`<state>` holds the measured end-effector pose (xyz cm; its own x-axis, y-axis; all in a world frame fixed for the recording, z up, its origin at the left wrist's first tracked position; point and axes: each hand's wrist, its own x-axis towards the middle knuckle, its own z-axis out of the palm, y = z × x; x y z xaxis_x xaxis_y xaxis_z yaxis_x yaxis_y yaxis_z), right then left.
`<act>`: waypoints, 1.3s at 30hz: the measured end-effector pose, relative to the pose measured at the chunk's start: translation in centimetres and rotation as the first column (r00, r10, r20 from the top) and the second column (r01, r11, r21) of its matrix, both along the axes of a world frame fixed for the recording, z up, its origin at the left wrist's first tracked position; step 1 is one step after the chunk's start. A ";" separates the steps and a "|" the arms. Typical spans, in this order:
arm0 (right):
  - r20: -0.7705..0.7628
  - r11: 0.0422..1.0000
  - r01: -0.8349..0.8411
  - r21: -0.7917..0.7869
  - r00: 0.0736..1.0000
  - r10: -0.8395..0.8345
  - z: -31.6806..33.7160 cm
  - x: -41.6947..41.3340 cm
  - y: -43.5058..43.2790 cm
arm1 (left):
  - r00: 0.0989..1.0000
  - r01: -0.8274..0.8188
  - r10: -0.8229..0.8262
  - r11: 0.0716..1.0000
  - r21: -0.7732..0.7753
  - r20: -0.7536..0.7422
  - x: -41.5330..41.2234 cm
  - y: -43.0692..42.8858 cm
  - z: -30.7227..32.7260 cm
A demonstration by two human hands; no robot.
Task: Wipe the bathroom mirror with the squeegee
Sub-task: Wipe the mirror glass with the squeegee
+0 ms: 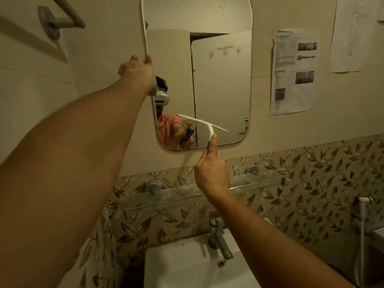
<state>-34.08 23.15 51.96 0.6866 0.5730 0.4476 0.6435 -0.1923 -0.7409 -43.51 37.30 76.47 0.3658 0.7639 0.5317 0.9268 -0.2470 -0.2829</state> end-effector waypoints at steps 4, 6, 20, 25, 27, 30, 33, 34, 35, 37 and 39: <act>-0.028 1.000 -0.027 -0.001 0.999 0.027 -0.9 -1.2 0.2 | 1.000 0.002 -0.002 1.000 -0.001 -0.001 0.0 0.0 -0.1; -0.051 0.999 -0.040 -0.002 0.998 0.040 -1.5 -2.0 0.1 | 1.000 0.007 -0.007 1.000 0.001 0.003 -0.1 0.1 0.0; -0.115 0.991 -0.105 -0.079 0.989 0.096 -4.2 -5.5 -0.2 | 1.000 0.022 -0.022 0.999 -0.034 0.008 -0.4 0.4 -0.3; -0.063 0.988 -0.106 -0.114 0.993 0.099 -4.6 -5.0 -0.4 | 1.000 0.011 -0.010 0.999 -0.038 0.020 -0.3 0.2 -0.4; -0.080 0.978 -0.126 -0.165 0.990 0.114 -4.9 -4.9 -0.8 | 1.000 0.015 -0.014 0.998 -0.053 0.024 -0.3 0.1 -0.2; -0.091 0.979 -0.136 -0.150 0.988 0.124 -5.2 -4.6 -1.8 | 0.999 0.024 -0.021 0.996 -0.084 0.030 -0.3 -0.3 0.1; -0.023 0.976 -0.128 -0.174 0.992 0.125 -4.3 -3.1 -2.1 | 0.999 0.029 -0.025 0.993 -0.113 0.037 -0.7 -0.7 0.3; -0.006 0.973 -0.123 -0.195 0.992 0.124 -3.9 -2.6 -2.2 | 0.999 0.027 -0.022 0.992 -0.121 0.038 -0.8 -0.8 0.2; 0.016 0.969 -0.114 -0.220 0.993 0.120 -3.7 -2.3 -2.5 | 0.999 0.020 -0.015 0.993 -0.120 0.036 -0.9 -0.9 0.1; 0.041 0.960 -0.091 -0.264 0.994 0.106 -3.3 -1.5 -3.2 | 1.000 0.010 -0.007 0.993 -0.116 0.026 -0.9 -1.0 0.2; 0.012 0.963 -0.088 -0.256 0.995 0.095 -2.3 0.1 -4.1 | 1.000 0.006 -0.004 0.992 -0.130 0.017 -0.8 -1.1 0.3</act>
<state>-34.03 19.00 49.66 0.6169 0.7300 0.2941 0.6838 -0.3122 -0.6596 -44.32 36.22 76.81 0.3618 0.8251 0.4340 0.9298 -0.2852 -0.2329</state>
